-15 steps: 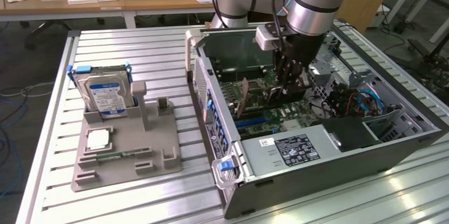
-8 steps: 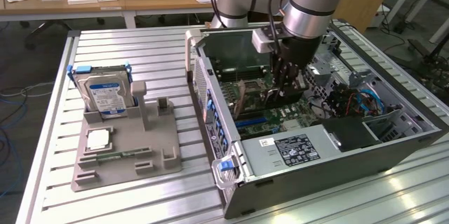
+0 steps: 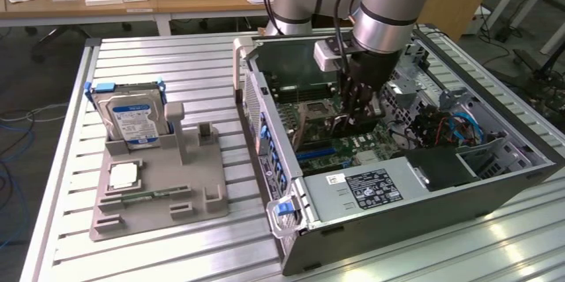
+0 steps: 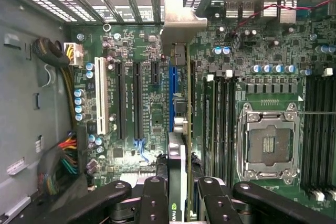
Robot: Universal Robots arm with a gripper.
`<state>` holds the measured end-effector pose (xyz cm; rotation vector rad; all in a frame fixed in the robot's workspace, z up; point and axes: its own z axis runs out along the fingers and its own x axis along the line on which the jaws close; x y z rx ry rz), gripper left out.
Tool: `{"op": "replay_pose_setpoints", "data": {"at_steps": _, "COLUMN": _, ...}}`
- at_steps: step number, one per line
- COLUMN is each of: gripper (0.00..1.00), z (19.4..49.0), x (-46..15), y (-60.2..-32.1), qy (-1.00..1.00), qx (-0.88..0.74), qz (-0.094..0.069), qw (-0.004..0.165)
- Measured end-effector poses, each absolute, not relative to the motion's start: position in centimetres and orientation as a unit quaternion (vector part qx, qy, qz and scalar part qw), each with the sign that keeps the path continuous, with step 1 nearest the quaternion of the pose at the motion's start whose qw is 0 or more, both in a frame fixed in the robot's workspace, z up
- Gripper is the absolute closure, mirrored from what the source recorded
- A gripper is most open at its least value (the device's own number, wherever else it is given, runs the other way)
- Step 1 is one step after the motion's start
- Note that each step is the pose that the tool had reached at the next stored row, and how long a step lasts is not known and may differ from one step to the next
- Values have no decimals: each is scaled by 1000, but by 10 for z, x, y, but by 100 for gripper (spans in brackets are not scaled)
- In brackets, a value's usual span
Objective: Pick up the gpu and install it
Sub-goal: 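Insert the gpu into the slot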
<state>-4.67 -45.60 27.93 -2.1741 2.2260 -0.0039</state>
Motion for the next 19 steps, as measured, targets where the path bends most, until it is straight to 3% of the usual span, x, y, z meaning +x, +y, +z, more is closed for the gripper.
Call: {"op": "replay_pose_setpoints", "data": {"at_steps": 19, "gripper": 73, "z": 273, "x": -58, "y": -456, "qy": 715, "qx": -699, "qz": -1, "qw": 15}}
